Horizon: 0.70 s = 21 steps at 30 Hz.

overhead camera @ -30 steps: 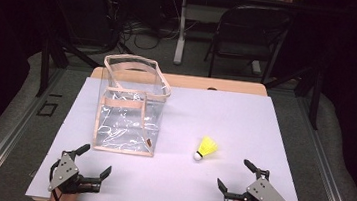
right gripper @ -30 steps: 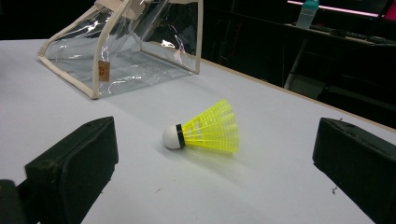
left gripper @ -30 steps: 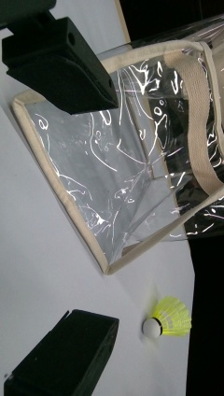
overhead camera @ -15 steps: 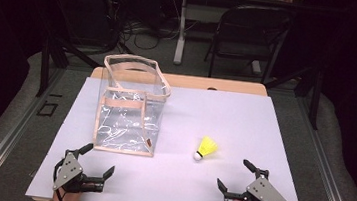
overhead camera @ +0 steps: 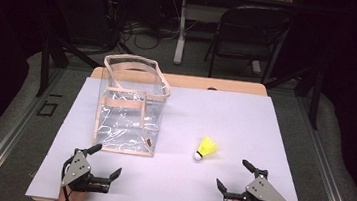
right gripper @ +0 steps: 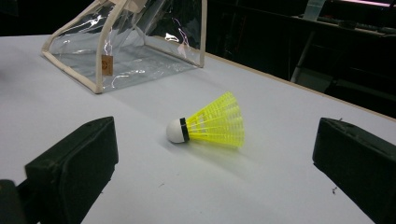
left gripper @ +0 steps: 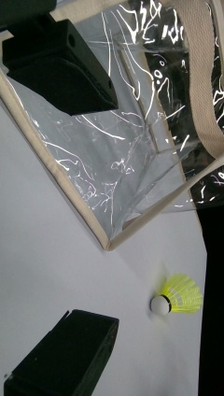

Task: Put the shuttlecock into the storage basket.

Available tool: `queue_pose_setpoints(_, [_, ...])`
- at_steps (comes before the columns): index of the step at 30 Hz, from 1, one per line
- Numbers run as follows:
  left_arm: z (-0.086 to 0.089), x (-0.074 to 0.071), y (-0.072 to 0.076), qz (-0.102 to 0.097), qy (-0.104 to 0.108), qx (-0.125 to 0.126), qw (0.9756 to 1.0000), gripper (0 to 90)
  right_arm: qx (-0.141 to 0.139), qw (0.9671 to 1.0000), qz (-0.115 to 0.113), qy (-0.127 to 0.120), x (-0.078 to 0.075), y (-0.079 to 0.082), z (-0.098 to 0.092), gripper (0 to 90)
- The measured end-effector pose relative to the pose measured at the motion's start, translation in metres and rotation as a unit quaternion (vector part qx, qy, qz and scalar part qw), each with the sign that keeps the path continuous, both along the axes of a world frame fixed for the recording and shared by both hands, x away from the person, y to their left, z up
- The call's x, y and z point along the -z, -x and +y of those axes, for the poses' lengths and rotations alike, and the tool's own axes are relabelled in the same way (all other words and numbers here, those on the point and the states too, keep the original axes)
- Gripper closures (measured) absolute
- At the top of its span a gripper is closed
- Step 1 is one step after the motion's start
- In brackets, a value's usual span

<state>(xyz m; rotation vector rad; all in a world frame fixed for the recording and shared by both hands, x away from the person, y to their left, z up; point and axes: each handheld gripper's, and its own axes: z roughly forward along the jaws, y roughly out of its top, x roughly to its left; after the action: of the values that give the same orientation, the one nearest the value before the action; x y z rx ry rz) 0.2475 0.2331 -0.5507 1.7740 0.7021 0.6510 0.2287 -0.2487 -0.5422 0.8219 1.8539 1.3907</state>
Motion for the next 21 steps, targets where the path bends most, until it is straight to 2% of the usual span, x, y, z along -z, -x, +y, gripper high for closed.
queue_pose_setpoints(5, [-0.007, -0.003, -0.004, 0.024, -0.007, 0.011, 0.9996, 0.0, 0.002, 1.0, 0.002, 0.001, 0.0, 0.001, 0.0, 0.0])
queue_pose_setpoints(9, [-0.013, -0.004, -0.006, 0.031, -0.012, 0.02, 0.9992, 0.0, 0.002, 1.0, 0.002, 0.003, 0.0, 0.001, 0.0, 0.0])
queue_pose_setpoints(21, [-0.026, -0.011, -0.013, 0.035, -0.02, 0.035, 0.9986, 0.0, -0.001, 1.0, 0.003, 0.003, 0.0, 0.0, 0.001, 0.0])
